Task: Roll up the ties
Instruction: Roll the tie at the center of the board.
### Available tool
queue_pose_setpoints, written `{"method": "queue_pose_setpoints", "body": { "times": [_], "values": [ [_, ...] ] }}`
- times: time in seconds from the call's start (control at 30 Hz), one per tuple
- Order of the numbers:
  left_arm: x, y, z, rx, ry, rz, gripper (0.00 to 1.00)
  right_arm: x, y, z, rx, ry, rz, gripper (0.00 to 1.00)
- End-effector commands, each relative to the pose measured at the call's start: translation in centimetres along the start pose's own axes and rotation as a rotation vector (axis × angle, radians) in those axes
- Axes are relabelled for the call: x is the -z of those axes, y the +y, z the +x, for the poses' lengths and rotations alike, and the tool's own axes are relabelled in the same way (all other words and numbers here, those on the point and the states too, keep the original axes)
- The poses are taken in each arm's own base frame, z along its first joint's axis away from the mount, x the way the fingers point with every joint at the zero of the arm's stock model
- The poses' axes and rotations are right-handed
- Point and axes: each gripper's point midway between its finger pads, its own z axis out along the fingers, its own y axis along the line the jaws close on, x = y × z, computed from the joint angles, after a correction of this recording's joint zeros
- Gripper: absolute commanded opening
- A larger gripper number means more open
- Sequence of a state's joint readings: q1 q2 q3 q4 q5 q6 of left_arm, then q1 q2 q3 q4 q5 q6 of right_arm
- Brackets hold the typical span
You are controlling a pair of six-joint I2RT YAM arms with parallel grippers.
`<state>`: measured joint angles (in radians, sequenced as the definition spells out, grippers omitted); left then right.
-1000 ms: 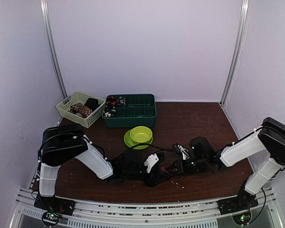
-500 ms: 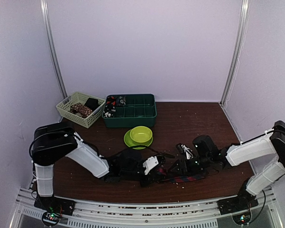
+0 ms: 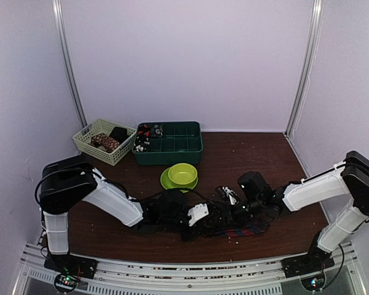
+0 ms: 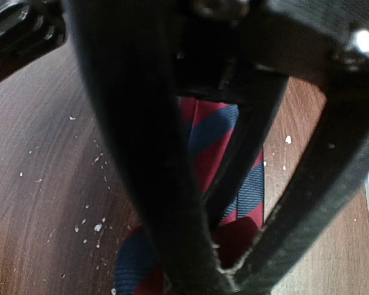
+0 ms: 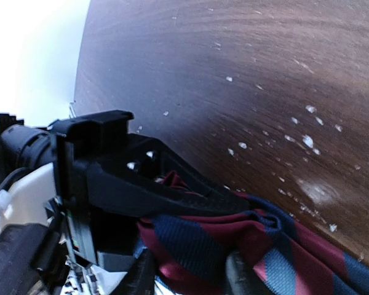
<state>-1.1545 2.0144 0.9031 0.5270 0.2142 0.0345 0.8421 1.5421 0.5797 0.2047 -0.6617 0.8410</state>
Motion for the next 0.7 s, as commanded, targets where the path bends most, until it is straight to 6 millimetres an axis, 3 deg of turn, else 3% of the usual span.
{"method": "queue_pose_setpoints", "body": {
  "times": [0.0, 0.07, 0.1, 0.17, 0.23, 0.43, 0.53, 0.67],
  "values": [
    [0.2, -0.7, 4.7, 0.008, 0.163, 0.025, 0.24, -1.0, -2.2, 1.0, -0.039, 0.034, 0.073, 0.23],
    [0.3, -0.6, 4.5, 0.005, 0.161, 0.019, 0.25, -0.9, -2.7, 1.3, -0.044, 0.027, 0.088, 0.04],
    [0.4, -0.5, 4.4, 0.004, 0.158, 0.015, 0.26, -0.8, -3.0, 1.4, -0.047, 0.027, 0.096, 0.00],
    [0.5, -0.4, 4.1, 0.001, 0.147, 0.008, 0.33, -0.7, -3.4, 1.8, -0.052, 0.031, 0.101, 0.00],
    [0.8, -0.2, 3.4, 0.005, 0.126, -0.003, 0.47, -0.4, -4.0, 2.3, -0.061, 0.029, 0.110, 0.00],
    [2.5, 0.0, -1.4, 0.013, -0.022, -0.017, 0.74, 0.6, -7.3, 4.3, -0.104, 0.034, 0.172, 0.00],
    [3.1, 0.2, -2.6, 0.009, -0.073, -0.034, 0.81, 1.2, -9.0, 5.2, -0.109, 0.040, 0.222, 0.00],
    [3.0, 0.4, -2.2, 0.012, -0.079, -0.046, 0.83, 1.8, -10.3, 6.4, -0.122, 0.043, 0.258, 0.00]
  ]
}}
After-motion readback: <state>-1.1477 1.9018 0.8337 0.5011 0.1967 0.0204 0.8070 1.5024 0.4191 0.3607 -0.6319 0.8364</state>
